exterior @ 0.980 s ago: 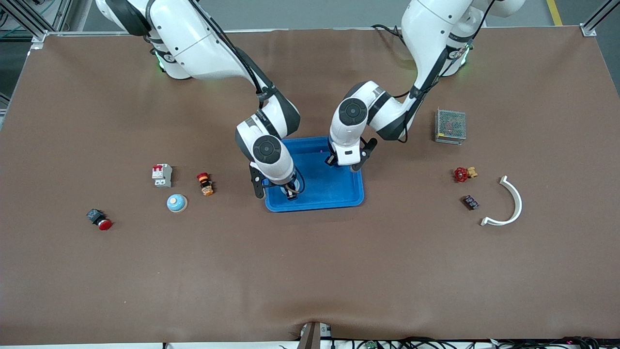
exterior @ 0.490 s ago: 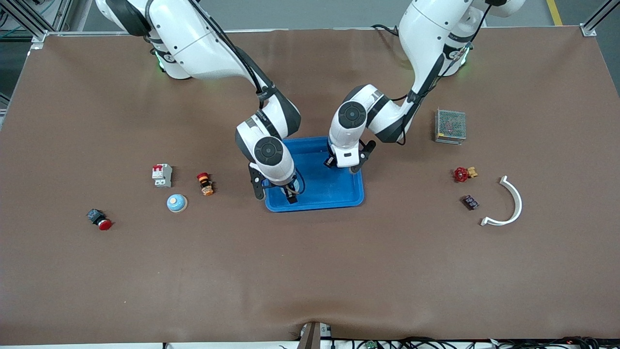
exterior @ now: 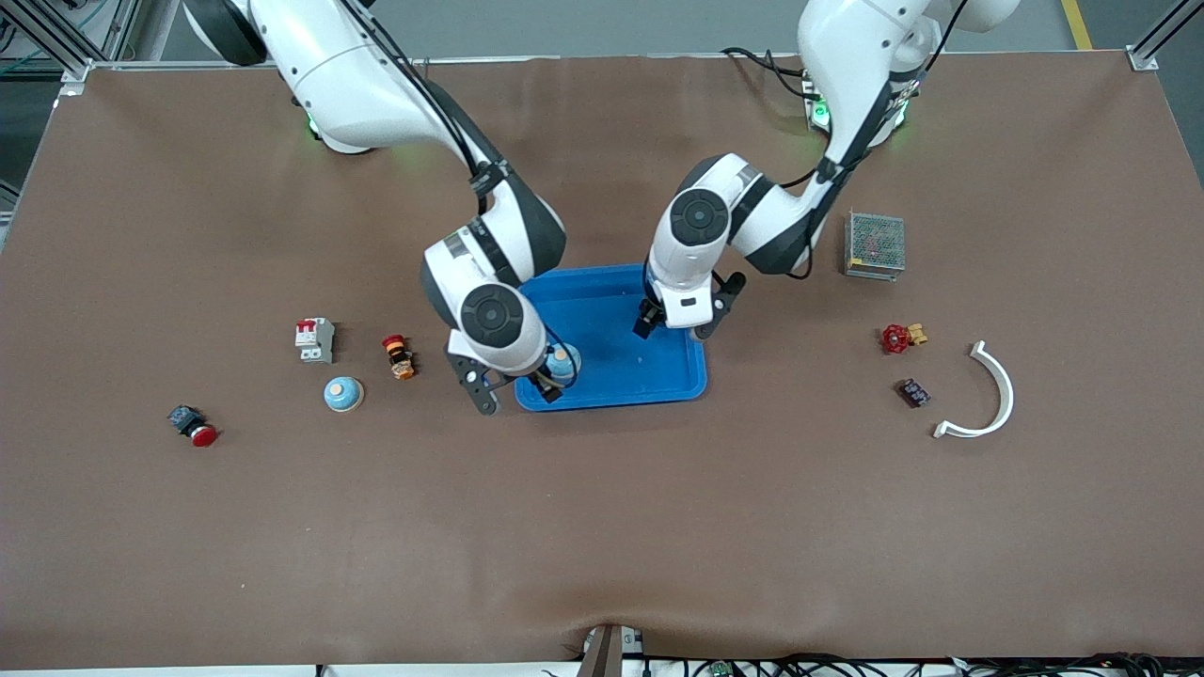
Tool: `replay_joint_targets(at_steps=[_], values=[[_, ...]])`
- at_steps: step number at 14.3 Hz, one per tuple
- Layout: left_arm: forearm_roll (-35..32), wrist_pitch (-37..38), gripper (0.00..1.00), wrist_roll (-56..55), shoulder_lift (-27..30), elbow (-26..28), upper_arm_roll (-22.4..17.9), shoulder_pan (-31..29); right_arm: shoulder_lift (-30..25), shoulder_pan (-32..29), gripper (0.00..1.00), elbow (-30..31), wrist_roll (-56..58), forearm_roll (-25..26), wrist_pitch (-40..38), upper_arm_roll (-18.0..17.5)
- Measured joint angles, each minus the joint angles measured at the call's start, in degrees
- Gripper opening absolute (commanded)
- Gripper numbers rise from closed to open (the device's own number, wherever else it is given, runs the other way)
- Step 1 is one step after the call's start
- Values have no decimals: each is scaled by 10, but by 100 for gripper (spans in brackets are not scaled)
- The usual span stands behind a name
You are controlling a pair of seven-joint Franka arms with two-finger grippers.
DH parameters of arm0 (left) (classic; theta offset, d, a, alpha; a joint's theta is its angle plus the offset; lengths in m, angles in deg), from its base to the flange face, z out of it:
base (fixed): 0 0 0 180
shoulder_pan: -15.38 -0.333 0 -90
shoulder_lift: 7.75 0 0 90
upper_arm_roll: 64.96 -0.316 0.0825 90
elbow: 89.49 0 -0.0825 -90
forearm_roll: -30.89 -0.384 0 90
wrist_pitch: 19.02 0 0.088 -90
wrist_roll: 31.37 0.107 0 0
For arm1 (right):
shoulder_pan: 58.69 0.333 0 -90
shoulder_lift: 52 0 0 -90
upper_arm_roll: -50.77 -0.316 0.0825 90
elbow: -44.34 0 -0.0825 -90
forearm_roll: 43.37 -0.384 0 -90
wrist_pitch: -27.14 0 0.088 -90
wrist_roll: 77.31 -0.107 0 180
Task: Place electrolytic capacitor and blue bell in tray
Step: 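Open both grippers to drop the bell and capacitor into the tray, then move the right gripper to the second bell while the left gripper reaches the capacitor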
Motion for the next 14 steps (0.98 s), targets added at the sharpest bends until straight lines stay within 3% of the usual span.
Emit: replay_joint_targets(at_steps=[5, 9, 11, 14], values=[[-11, 50, 100, 149, 41, 0, -5, -128, -10, -74, 100, 0, 223, 27, -7, 23], [-80, 51, 100, 193, 32, 10, -5, -214, -27, -141, 100, 10, 373, 37, -3, 25], [-102, 51, 100, 222, 24, 13, -5, -243, -51, -167, 100, 46, 436, 39, 21, 26], [-107, 51, 100, 305, 15, 18, -6, -291, -95, -194, 100, 147, 510, 42, 109, 26]])
